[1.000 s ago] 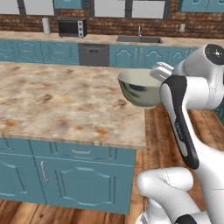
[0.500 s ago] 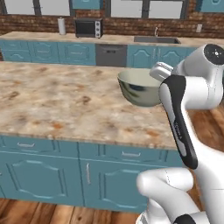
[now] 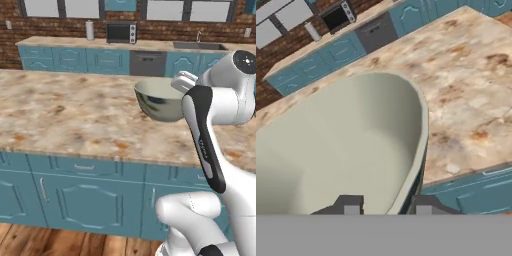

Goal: Take the smaller bowl and place it next to the appetizer plate on the dining counter , and place the larger bowl next to the plate with cooked food.

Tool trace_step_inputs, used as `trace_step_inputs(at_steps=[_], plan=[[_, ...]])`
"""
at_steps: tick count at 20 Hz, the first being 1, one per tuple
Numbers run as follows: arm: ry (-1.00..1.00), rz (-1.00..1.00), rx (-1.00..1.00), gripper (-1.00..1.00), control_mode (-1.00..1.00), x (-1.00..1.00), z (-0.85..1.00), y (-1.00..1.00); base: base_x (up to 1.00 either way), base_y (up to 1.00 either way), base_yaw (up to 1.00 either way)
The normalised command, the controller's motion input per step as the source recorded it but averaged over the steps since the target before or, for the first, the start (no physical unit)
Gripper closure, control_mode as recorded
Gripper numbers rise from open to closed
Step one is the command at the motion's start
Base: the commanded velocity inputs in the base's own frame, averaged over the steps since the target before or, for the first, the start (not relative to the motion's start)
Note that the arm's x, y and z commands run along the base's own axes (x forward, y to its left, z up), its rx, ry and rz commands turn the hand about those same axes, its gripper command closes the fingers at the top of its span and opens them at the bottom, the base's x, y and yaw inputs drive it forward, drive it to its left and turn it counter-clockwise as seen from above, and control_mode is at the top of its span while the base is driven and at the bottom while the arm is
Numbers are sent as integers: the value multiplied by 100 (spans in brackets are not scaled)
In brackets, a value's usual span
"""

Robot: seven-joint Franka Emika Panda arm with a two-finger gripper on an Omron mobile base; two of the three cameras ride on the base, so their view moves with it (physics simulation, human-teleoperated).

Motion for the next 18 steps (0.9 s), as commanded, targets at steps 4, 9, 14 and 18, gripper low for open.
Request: trace_step_inputs(at_steps=[4, 9, 14, 18], plan=[[0, 0, 0, 100, 100, 0, 0, 0, 0, 100, 0], [0, 0, 0, 100, 100, 0, 0, 0, 0, 100, 0], [0, 0, 0, 100, 100, 0, 0, 0, -1, 100, -1], [0, 0, 0, 100, 100, 0, 0, 0, 23, 100, -9]])
